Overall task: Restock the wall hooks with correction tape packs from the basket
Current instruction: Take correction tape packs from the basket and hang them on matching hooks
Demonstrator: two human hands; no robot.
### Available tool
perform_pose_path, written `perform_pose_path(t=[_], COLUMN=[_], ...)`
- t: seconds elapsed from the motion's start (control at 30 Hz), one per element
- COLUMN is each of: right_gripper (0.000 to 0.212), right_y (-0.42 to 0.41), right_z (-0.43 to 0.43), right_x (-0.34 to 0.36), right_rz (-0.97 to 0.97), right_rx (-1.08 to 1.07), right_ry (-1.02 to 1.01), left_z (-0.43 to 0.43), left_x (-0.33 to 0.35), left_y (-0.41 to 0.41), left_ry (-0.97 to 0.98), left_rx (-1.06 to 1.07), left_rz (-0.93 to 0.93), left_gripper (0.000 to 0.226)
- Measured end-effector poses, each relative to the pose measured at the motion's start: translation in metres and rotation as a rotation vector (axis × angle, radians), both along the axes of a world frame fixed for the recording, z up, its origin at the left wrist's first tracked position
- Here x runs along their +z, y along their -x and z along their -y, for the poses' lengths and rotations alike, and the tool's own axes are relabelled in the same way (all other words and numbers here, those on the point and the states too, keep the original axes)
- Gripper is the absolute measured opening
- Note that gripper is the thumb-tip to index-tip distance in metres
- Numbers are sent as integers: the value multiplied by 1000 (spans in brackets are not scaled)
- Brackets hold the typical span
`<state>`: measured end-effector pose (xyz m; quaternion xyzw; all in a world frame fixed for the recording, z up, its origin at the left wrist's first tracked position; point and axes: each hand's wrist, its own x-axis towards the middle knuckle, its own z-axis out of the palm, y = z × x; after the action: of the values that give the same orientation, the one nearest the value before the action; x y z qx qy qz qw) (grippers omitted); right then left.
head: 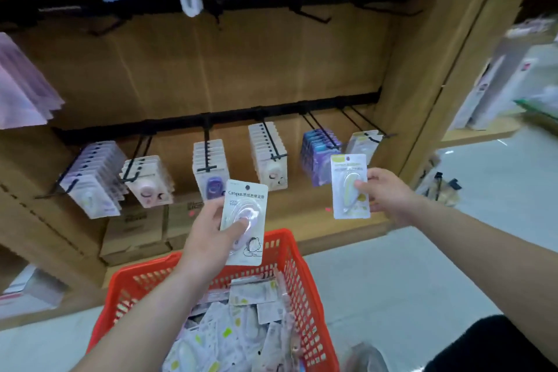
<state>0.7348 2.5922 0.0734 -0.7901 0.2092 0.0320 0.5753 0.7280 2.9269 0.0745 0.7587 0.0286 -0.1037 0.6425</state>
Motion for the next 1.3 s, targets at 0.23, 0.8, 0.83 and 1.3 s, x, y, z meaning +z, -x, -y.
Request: perform_pose_path(t=[0.23, 0.8, 0.83, 1.3], right_gripper=[20, 36, 38, 41], right_y=[-35, -93, -97, -38], right_z=[77, 88, 88, -49], right_x=[-32, -68, -68, -53], right_rz=[78, 70, 58, -209], right_rx=[-169, -244, -243, 462], right_ry=[53, 135, 165, 647], left_z=[81, 133, 132, 58], left_x=[-28, -45, -46, -39], left_y=[-22, -49, -49, -48], left_ry=[8, 58, 49, -59], left_rx=[-47, -34, -31, 71], left_rz=[-50, -77, -77, -87], left_gripper=[30, 24, 24, 29])
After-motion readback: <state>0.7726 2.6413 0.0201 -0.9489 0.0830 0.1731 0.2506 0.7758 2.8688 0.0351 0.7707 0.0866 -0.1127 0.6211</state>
